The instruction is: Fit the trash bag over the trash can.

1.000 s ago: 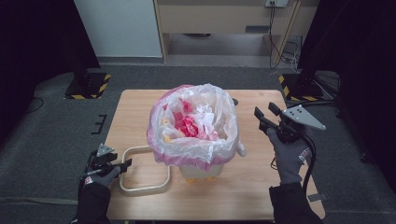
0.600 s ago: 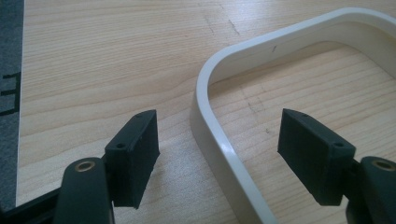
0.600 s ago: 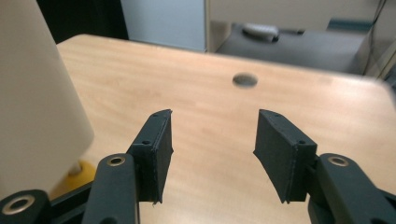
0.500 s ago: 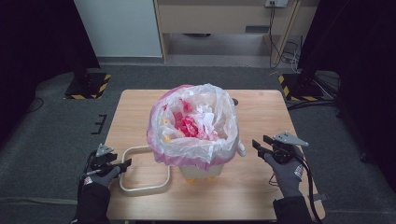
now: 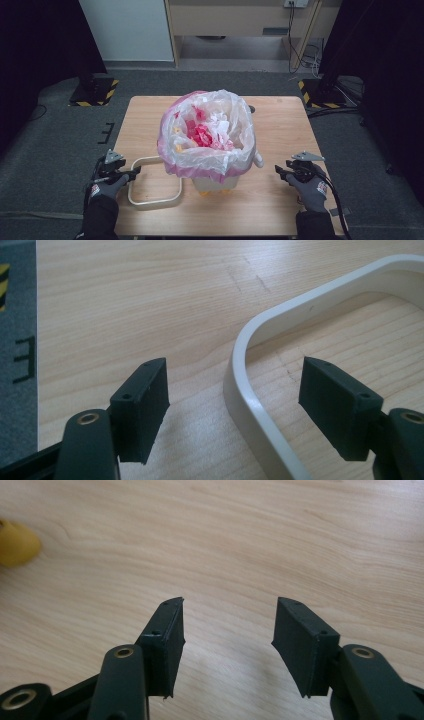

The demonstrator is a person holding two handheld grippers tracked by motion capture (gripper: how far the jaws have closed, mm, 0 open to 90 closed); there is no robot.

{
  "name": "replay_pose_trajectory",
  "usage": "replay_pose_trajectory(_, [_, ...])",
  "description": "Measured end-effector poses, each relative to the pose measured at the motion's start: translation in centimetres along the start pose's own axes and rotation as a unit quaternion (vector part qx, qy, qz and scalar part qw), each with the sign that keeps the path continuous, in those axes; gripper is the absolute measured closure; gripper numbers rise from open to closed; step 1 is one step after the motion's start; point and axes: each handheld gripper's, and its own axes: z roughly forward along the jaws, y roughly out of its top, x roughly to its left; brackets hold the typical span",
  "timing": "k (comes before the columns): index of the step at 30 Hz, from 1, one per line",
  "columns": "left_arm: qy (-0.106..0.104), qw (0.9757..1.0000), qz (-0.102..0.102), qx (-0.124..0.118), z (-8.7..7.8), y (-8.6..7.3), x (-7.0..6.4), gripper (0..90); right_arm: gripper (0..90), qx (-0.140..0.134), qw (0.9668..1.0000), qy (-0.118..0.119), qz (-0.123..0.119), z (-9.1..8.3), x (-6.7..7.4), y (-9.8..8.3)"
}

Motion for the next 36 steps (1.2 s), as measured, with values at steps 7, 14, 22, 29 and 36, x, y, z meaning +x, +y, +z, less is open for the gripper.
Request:
replay_pose_trajectory(7, [-0.005, 0.9991, 0.040, 0.007, 0.9, 0.7, 0.3, 29.6, 42.1, -0.003, 1.0000, -0.002, -0.003, 0.2, -0.9, -1.1])
replay_pose_trajectory(14, [-0.014, 0.9989, 0.041, 0.015, 1.4, 0.7, 0.7, 32.3, 39.6, 0.014, 0.9998, -0.013, -0.002, 1.0, -0.8, -2.2])
replay_pose_trajectory(22, [-0.025, 0.9989, 0.037, 0.016, 1.6, 0.7, 0.9, 36.1, 32.5, -0.001, 0.9996, -0.027, -0.005, 1.1, -0.6, -2.7])
replay_pose_trajectory(29, [-0.034, 0.9985, 0.031, 0.029, 1.5, 0.8, 1.0, 38.9, 25.5, 0.003, 0.9995, -0.030, -0.004, 1.2, -0.5, -2.7])
replay_pose_trajectory(36, [-0.046, 0.9981, 0.038, 0.012, 1.3, 1.1, 0.9, 41.0, 15.9, 0.011, 0.9988, -0.048, 0.008, 1.3, -0.4, -2.7])
